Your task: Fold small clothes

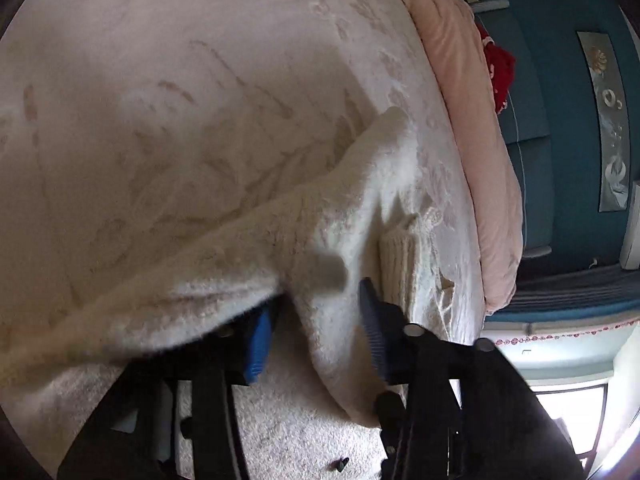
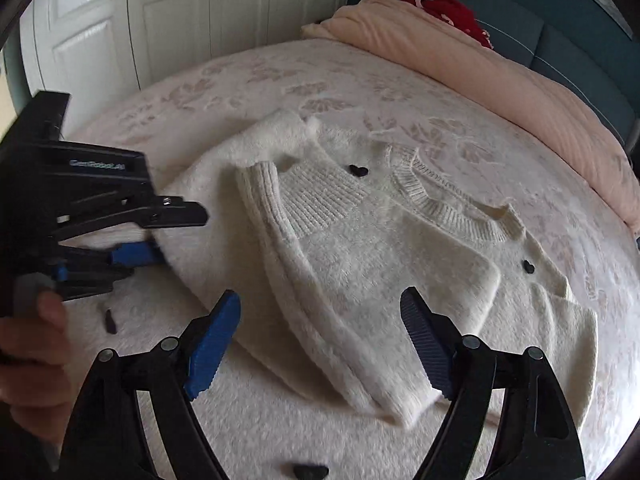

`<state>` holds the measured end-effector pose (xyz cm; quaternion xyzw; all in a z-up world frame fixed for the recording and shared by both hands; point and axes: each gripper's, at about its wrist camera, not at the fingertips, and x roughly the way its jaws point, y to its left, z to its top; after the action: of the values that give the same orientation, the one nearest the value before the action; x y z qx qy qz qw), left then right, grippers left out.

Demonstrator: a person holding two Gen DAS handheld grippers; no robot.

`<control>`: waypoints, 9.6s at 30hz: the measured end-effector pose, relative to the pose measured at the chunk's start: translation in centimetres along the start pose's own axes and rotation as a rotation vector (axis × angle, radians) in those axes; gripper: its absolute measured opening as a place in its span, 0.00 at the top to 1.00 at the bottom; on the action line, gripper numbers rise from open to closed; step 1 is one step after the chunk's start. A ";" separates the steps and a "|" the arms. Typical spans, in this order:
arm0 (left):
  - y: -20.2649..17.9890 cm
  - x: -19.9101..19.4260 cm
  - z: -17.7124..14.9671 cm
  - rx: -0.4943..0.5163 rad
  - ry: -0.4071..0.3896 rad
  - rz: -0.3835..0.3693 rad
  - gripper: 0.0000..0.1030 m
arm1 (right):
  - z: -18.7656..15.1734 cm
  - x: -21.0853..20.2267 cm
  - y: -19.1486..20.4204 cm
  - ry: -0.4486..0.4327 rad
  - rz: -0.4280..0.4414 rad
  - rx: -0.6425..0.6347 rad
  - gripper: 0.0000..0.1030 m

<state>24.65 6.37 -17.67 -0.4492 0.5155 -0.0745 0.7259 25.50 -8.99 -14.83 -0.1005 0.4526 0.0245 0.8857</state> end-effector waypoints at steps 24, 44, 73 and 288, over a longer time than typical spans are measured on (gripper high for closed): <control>-0.4 -0.6 1.0 -0.011 -0.135 0.037 0.79 | -14.5 -0.4 -25.0 -0.069 0.277 1.099 0.93; -0.8 -0.2 0.7 0.116 -0.209 0.096 0.86 | -12.4 -2.7 -27.2 -0.186 0.236 0.901 0.94; -1.5 -1.3 -0.8 0.395 -0.201 0.287 0.65 | -18.8 -2.9 -26.7 -0.061 0.172 0.959 0.94; -1.8 -3.8 -9.7 0.818 -0.058 0.567 0.79 | -21.1 -6.9 -25.7 0.147 -0.190 0.672 0.93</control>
<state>15.66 1.93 -14.33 0.0284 0.5255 -0.0577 0.8484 8.05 -38.02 -17.25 0.1533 0.4865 -0.2155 0.8327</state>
